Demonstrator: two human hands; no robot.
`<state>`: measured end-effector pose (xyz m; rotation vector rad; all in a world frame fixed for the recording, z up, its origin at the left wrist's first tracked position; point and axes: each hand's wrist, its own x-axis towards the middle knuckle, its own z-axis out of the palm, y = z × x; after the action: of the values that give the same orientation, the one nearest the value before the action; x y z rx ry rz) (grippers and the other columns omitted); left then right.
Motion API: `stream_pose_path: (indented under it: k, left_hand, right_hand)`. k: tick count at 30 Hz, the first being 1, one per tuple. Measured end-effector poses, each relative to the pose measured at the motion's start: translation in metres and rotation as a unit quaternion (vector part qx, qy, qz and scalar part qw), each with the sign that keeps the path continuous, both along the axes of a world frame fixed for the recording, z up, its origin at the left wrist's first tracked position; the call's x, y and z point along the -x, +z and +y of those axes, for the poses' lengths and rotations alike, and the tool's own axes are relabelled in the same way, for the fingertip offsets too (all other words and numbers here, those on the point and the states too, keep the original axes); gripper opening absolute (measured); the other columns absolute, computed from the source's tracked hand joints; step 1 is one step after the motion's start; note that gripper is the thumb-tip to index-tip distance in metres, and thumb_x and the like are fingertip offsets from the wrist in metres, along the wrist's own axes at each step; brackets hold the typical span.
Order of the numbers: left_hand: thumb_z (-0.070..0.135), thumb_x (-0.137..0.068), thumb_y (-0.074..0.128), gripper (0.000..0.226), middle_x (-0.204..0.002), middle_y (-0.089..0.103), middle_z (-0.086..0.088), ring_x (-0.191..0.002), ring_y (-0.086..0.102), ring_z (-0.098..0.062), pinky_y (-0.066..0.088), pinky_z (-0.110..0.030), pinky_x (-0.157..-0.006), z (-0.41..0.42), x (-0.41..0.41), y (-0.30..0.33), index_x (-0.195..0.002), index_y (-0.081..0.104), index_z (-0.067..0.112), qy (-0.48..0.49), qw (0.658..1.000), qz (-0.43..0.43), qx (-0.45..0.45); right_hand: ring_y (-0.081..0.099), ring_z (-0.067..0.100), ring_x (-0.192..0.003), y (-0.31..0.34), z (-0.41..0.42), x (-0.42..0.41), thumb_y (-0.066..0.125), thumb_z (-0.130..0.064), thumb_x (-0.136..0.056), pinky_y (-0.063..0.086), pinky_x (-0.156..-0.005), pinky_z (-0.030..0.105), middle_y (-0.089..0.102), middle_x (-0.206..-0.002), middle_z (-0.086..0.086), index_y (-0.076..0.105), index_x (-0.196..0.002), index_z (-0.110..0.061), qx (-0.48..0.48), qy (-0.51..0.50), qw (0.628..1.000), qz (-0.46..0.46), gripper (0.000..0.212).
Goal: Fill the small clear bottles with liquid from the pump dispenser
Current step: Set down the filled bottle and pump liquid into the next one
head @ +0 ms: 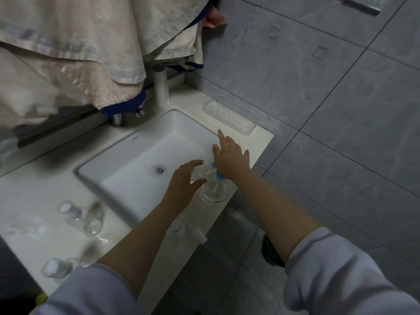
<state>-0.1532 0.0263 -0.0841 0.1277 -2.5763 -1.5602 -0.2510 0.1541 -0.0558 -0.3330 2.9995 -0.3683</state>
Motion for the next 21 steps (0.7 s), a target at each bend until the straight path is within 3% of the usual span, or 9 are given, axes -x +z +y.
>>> stream_pose_path:
  k: [21]
  left_hand:
    - [0.022,-0.082,0.067,0.051,-0.132,0.053,-0.005,-0.124,0.048,-0.023,0.034,-0.025,-0.101,-0.0012,-0.001,0.0052,-0.129,0.049,0.018,-0.012,1.0,-0.008,0.023]
  right_hand:
    - [0.014,0.028,-0.145,0.005,0.0008,-0.0015,0.012,-0.052,-0.099,0.003,-0.113,0.058,0.01,-0.16,0.002,-0.007,-0.151,-0.031,-0.037,0.007,0.999,0.024,0.059]
